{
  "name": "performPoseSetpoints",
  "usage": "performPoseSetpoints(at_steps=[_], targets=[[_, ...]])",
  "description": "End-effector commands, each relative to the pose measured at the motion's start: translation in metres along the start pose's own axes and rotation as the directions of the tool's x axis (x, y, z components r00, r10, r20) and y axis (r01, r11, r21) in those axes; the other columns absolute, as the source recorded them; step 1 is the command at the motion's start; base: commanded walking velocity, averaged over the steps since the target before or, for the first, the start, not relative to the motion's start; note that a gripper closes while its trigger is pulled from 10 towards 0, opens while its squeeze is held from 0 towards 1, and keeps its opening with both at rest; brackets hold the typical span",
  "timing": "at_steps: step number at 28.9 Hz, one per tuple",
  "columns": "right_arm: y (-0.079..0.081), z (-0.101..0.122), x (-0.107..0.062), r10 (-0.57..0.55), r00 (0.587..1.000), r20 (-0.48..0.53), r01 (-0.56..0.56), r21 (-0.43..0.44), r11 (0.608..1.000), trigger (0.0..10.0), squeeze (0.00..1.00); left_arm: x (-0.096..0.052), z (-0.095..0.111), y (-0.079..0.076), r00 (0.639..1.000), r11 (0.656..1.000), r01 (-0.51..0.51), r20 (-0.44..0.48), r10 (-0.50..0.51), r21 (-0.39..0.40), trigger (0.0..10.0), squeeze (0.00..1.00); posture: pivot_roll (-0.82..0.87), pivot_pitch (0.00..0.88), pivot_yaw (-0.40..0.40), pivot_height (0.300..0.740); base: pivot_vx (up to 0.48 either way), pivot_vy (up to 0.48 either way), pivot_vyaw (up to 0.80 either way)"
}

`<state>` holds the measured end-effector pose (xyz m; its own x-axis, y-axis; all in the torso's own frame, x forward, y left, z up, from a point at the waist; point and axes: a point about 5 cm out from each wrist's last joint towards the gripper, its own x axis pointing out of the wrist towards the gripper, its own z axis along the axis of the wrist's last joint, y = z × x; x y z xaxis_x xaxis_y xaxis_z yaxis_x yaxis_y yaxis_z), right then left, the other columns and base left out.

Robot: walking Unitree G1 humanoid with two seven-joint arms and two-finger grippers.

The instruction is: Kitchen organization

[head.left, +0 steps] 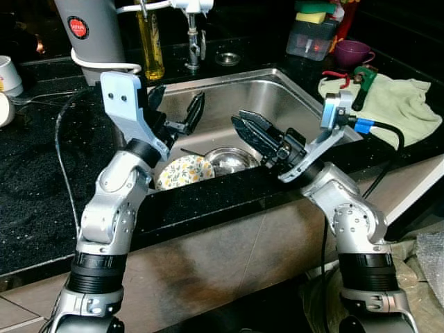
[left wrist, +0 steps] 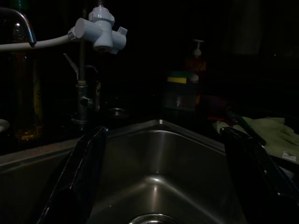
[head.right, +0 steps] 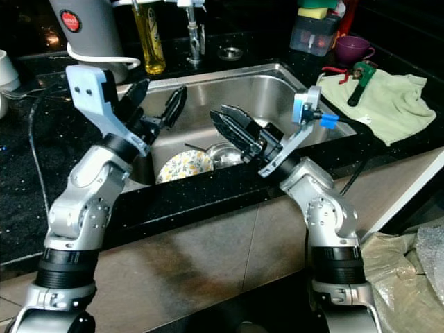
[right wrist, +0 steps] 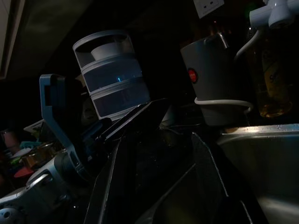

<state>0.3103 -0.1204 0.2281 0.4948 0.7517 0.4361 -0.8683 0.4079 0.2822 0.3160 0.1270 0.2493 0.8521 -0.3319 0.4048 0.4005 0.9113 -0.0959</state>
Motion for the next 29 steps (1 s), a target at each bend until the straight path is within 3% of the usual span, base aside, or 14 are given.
performPoseSetpoints(at_steps=[1, 17, 29], targets=[[-0.003, 0.003, 0.001, -0.014, 1.000, 0.028, 0.013, 0.007, 1.000, 10.0, 0.00, -0.001, -0.003, -0.001, 1.000, 1.000, -0.010, -0.016, 0.010, 0.004, 10.0, 0.00, -0.05, 0.000, -0.032, 0.732, 0.000, 0.000, 0.00], [-0.006, 0.002, 0.004, -0.043, 0.998, 0.040, 0.042, 0.011, 0.999, 10.0, 0.00, -0.003, -0.001, 0.001, 0.999, 0.999, -0.032, -0.027, 0.032, 0.017, 10.0, 0.00, -0.04, 0.000, -0.027, 0.732, 0.000, 0.000, 0.00], [-0.003, 0.010, 0.008, -0.037, 0.997, 0.060, 0.037, -0.008, 0.999, 10.0, 0.00, -0.003, 0.012, 0.010, 0.998, 0.998, -0.060, 0.005, 0.060, 0.029, 10.0, 0.00, -0.03, 0.000, -0.032, 0.732, 0.000, 0.000, 0.00]])
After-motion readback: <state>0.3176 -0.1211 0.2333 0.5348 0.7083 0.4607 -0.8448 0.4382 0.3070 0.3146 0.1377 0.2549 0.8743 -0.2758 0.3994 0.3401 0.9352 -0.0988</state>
